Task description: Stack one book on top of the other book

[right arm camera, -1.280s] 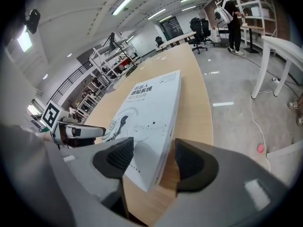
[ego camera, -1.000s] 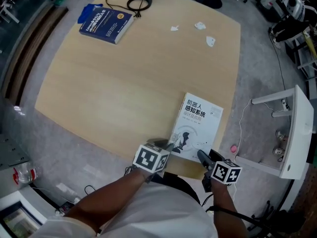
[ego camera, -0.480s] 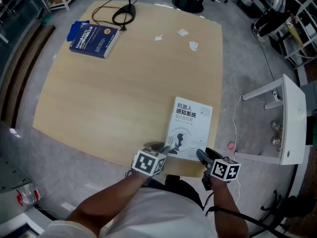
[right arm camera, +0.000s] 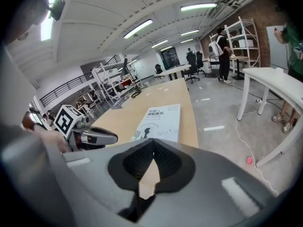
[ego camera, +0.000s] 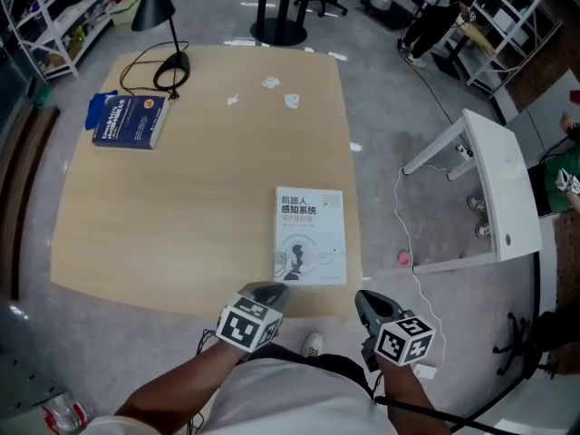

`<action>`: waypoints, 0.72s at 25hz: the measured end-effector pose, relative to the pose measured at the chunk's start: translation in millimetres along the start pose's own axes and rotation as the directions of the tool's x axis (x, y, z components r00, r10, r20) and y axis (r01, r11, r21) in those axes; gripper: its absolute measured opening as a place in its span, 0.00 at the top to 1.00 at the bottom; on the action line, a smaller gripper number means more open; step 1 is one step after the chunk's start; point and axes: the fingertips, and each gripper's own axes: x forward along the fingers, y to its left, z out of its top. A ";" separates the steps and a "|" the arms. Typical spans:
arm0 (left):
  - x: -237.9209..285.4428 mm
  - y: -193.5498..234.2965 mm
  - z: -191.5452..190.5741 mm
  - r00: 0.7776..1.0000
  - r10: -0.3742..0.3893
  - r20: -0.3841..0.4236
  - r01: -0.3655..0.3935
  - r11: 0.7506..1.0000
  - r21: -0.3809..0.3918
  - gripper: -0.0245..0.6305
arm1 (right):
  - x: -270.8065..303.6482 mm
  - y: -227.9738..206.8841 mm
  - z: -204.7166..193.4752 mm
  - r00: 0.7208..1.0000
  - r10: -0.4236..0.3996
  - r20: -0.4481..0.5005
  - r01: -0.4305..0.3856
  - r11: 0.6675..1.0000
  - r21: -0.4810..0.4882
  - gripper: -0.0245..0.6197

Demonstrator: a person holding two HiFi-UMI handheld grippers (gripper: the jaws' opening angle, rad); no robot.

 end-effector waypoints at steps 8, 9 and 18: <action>-22.8 -65.6 -22.7 0.993 0.069 0.098 -0.065 0.997 -0.045 0.96 | -58.2 32.3 -11.0 0.983 0.175 0.050 -0.169 0.981 -0.097 0.96; -24.2 -73.8 -28.1 0.990 0.091 0.110 -0.084 0.994 -0.066 0.96 | -67.0 33.0 -16.8 0.982 0.184 0.041 -0.178 0.976 -0.125 0.96; -55.0 -158.9 -76.2 0.957 0.220 0.190 -0.206 0.974 -0.091 0.96 | -130.2 38.4 -64.1 0.944 0.320 0.076 -0.297 0.929 -0.220 0.96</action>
